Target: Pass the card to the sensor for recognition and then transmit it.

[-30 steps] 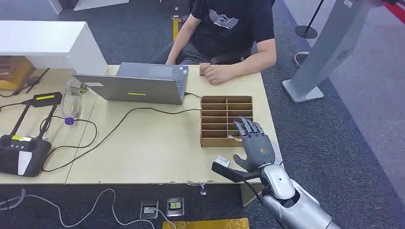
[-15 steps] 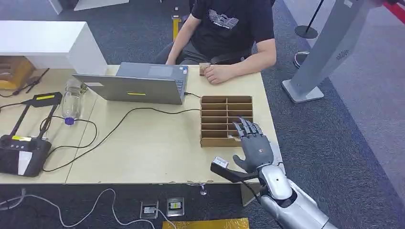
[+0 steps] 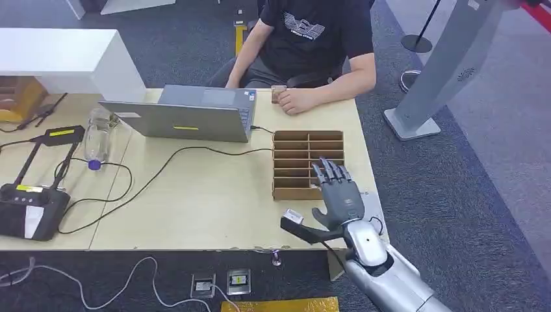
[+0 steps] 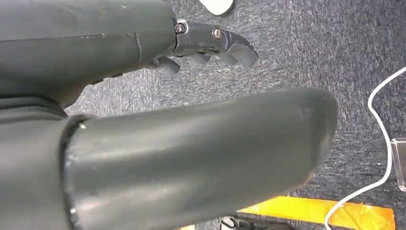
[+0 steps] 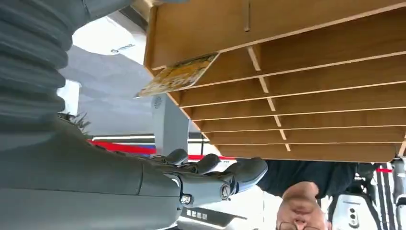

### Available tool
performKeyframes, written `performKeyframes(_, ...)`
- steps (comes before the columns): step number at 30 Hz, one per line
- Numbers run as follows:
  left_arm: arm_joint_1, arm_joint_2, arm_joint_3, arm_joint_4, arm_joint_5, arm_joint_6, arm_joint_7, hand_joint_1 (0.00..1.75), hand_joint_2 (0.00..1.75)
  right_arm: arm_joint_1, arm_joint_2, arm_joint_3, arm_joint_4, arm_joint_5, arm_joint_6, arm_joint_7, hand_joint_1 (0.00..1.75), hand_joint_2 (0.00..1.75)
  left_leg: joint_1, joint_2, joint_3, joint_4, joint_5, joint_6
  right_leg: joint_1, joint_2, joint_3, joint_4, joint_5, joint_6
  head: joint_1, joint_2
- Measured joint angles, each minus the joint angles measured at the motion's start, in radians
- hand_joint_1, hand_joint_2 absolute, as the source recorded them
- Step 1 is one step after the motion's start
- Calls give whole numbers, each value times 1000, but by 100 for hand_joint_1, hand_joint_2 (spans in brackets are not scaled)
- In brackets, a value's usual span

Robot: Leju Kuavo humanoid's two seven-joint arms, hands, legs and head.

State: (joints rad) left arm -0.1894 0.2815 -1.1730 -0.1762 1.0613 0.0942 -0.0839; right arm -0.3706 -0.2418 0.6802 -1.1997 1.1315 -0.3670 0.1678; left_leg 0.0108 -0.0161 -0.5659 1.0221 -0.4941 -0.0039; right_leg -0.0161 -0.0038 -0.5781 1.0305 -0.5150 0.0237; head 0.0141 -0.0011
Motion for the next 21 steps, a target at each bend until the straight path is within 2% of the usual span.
performKeyframes(21, -1, 0, 0, 0, -16, 0, 13, 0, 0, -9, 8, -48, 46, 19, 11, 24, 0, 175, 0, 0, 0, 0, 0, 0, 0, 0, 0, 0, 0, 0, 0, 0)
